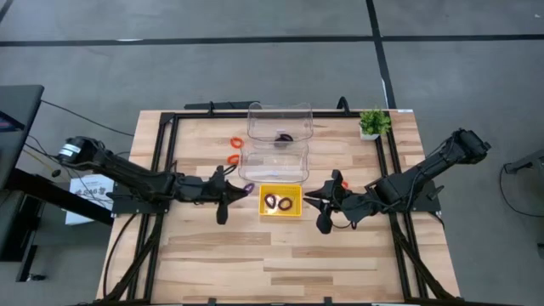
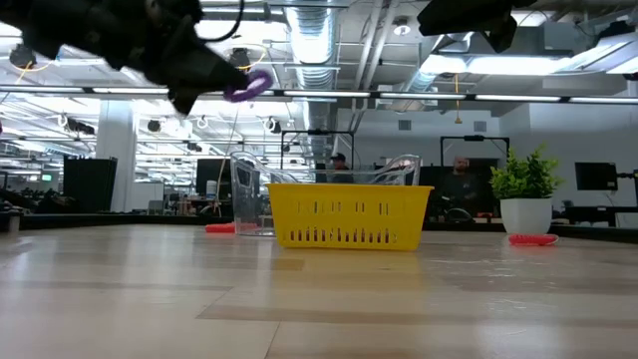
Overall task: Sort spring keychains
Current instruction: Put the purple spring keychain into the yellow bin
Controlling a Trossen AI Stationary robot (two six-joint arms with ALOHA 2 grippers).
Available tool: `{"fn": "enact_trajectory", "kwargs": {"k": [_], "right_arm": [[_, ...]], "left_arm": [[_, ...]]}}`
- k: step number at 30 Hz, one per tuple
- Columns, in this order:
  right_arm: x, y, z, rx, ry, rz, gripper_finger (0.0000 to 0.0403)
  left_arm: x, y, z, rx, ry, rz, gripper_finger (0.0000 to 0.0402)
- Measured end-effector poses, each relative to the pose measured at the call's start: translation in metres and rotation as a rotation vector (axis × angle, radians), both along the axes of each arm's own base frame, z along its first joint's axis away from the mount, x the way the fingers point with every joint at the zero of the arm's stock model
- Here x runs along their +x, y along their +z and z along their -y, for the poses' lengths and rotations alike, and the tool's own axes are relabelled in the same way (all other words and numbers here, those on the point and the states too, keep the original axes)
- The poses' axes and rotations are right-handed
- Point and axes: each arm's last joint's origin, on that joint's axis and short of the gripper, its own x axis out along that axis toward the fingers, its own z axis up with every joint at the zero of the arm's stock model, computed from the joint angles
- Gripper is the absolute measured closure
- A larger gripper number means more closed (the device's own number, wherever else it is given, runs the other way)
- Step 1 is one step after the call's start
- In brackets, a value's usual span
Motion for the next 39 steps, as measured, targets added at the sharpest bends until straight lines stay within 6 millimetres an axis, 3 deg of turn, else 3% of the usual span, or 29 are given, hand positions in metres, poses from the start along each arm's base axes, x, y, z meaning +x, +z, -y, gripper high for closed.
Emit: {"fn": "enact_trajectory", "kwargs": {"k": [5, 14, 39], "right_arm": [[0.0, 0.0, 0.0, 0.006, -0.019, 0.009, 0.0343], [-0.003, 0.0, -0.007, 0.05, -0.011, 0.019, 0.0343], [-0.009, 0.0, -0.017, 0.116, -0.02, 0.042, 0.0343]], "left_arm": [[0.025, 0.01, 0.005, 0.079, -0.033, -0.003, 0.0375], [0.052, 0.007, 0.001, 0.013, -0.21, -0.005, 0.0375], [0.059, 0.007, -0.018, 0.045, -0.313, 0.043, 0.0375]]}}
